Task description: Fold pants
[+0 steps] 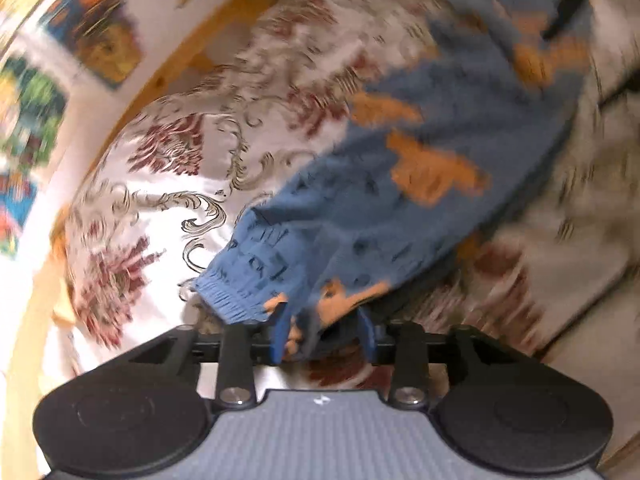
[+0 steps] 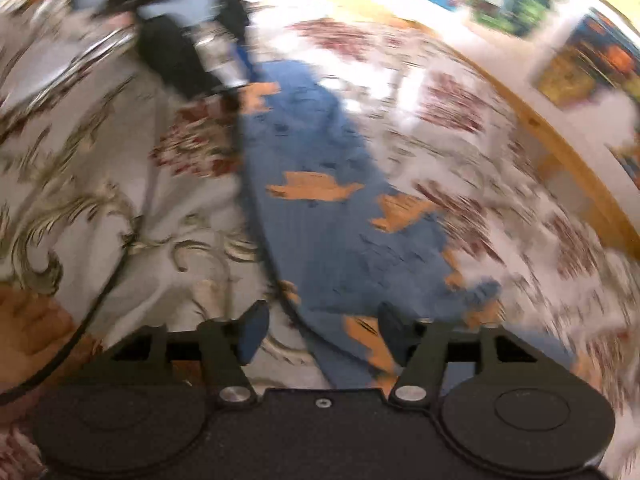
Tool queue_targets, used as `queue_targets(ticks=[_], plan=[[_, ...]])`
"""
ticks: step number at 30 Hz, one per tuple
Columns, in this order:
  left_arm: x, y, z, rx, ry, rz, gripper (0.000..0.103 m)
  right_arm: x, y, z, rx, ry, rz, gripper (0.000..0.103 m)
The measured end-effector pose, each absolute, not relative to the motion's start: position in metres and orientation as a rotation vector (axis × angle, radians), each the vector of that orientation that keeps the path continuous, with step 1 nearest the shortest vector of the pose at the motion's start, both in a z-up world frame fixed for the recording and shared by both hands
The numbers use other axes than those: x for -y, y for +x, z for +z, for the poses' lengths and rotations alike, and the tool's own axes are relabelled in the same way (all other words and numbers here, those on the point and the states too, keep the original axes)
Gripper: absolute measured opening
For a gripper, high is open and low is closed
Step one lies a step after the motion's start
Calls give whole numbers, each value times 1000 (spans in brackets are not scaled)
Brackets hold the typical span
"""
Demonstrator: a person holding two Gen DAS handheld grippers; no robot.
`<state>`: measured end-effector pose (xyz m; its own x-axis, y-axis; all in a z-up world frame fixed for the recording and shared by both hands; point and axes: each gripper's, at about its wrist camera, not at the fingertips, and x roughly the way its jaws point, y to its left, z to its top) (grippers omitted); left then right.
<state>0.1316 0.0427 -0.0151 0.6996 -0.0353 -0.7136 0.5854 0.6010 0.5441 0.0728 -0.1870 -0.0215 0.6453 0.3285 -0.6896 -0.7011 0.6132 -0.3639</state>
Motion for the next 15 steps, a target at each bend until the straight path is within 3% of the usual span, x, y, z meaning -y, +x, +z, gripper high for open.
queue_targets(ticks=[3, 5, 6, 8, 11, 15], plan=[[-26, 126, -5, -718, 678, -426, 61, 221, 75, -10, -647, -584, 461, 91], [-6, 124, -3, -698, 575, -445, 76, 248, 77, -5, -672, -512, 342, 98], [4, 124, -3, -689, 539, -457, 79, 262, 79, -5, -686, -476, 287, 102], [31, 122, -2, -661, 491, -468, 91, 290, 84, -5, -714, -413, 171, 102], [83, 111, 0, -571, 519, -501, 100, 334, 97, -4, -715, -259, 23, 102], [157, 88, -11, -422, 726, -535, 103, 379, 106, -5, -691, -15, -25, 102]])
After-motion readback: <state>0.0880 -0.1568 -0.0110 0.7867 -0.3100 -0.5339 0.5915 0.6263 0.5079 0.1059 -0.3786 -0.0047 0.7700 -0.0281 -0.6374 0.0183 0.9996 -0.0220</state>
